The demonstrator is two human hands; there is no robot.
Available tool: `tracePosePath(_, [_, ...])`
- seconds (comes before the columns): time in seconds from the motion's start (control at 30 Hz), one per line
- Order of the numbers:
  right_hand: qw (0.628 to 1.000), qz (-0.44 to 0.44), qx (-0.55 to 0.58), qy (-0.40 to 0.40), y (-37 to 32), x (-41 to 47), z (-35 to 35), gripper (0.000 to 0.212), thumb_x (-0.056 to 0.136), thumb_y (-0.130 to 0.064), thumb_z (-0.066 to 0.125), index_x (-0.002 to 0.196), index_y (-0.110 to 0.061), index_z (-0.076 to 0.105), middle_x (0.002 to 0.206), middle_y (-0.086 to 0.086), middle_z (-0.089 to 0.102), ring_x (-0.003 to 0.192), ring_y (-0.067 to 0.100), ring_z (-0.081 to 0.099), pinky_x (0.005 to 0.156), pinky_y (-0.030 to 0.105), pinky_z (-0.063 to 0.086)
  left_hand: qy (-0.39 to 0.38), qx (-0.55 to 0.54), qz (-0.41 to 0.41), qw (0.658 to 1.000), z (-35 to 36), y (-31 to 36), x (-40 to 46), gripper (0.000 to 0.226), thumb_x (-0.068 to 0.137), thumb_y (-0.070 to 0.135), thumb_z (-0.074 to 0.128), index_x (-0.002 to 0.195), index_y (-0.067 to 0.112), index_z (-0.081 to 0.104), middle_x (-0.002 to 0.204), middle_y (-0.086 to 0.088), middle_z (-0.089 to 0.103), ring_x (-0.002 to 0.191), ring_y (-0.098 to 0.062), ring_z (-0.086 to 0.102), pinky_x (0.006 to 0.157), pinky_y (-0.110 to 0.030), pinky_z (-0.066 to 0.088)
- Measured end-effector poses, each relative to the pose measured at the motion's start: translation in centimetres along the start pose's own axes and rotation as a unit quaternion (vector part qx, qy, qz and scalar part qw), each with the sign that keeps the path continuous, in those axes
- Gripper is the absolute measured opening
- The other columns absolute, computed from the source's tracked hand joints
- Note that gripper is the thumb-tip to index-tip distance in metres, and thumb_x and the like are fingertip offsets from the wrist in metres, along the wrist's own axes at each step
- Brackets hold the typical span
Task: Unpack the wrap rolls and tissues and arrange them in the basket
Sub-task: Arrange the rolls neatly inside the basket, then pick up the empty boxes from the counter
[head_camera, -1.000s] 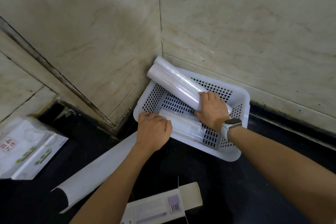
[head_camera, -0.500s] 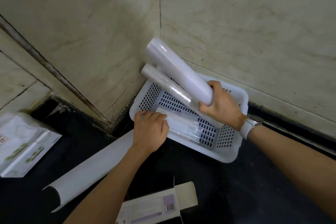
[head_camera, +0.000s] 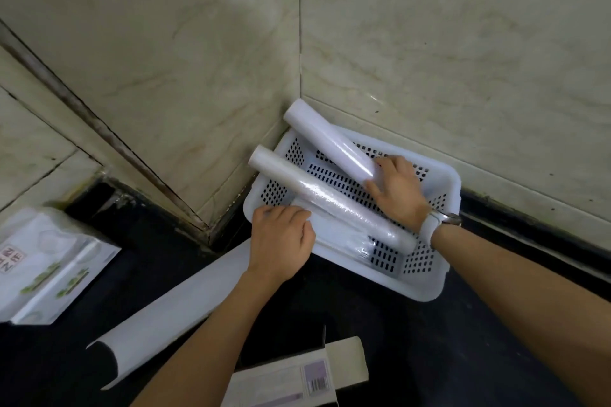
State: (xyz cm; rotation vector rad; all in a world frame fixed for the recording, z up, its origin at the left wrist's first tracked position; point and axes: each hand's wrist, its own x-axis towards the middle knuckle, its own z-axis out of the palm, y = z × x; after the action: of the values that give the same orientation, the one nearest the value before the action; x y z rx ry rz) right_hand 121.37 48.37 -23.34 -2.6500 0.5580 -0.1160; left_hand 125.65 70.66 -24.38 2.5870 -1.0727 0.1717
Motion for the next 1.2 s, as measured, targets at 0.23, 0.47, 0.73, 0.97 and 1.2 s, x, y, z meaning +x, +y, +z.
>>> tracePosePath(0.23, [0.961,-0.218,-0.155,-0.070,-1.7,-3.3,0.5,0.052,0.092,-0.029,0.044,0.141,-0.023,0.025,0.138,0.014,0.041,0.122,0.030,0.041,0.098,0.043,0.036,-0.004,0.004,-0.007,1.000,0.0,0.1,0.0,0.033,0.082,0.022,0.039,0.089,0.013,0.070,0.086,0.000,0.073,0.080,-0.019,0.065,0.084,-0.033,0.034])
tracePosePath(0.47, [0.955,-0.186,-0.228,-0.028,-1.7,-2.9,0.9,0.081,0.067,0.006,0.066,0.136,-0.019,0.033,0.125,0.021,0.050,0.100,0.034,0.054,0.076,0.041,0.050,-0.007,-0.007,-0.002,1.000,0.1,-0.1,-0.2,0.034,0.082,0.021,0.039,0.088,0.012,0.071,0.087,-0.001,0.073,0.083,-0.019,0.065,0.085,-0.032,0.032])
tracePosePath(0.73, [0.954,-0.191,-0.222,-0.070,-1.4,-3.0,0.8,0.079,0.076,0.004,0.055,0.142,-0.021,0.019,0.149,0.012,0.026,0.132,0.033,0.030,0.101,0.043,0.039,-0.039,-0.024,-0.004,0.999,-0.4,-0.1,0.0,0.041,0.083,0.027,0.033,0.097,0.012,0.069,0.099,-0.003,0.071,0.095,-0.021,0.063,0.089,-0.039,0.040])
tracePosePath(0.97, [0.979,-0.191,-0.067,-0.015,-4.1,-7.1,-2.1,0.046,0.088,-0.008,0.047,0.134,-0.008,0.040,0.141,0.018,0.042,0.127,0.033,0.041,0.103,0.047,0.039,0.025,-0.085,-0.033,0.996,-2.6,0.3,-2.2,0.033,0.083,0.023,0.045,0.109,0.012,0.063,0.121,-0.008,0.061,0.118,-0.025,0.053,0.107,-0.050,0.026])
tracePosePath(1.2, [0.952,-0.304,0.024,0.028,-8.4,-18.4,1.3,0.039,0.084,-0.029,0.051,0.120,-0.013,0.055,0.117,0.010,0.061,0.110,0.023,0.055,0.092,0.034,0.046,-0.050,-0.013,-0.209,0.977,-4.0,-3.7,-11.6,0.060,0.081,0.030,0.058,0.135,0.015,0.039,0.142,-0.017,0.040,0.129,-0.036,0.036,0.106,-0.061,0.021])
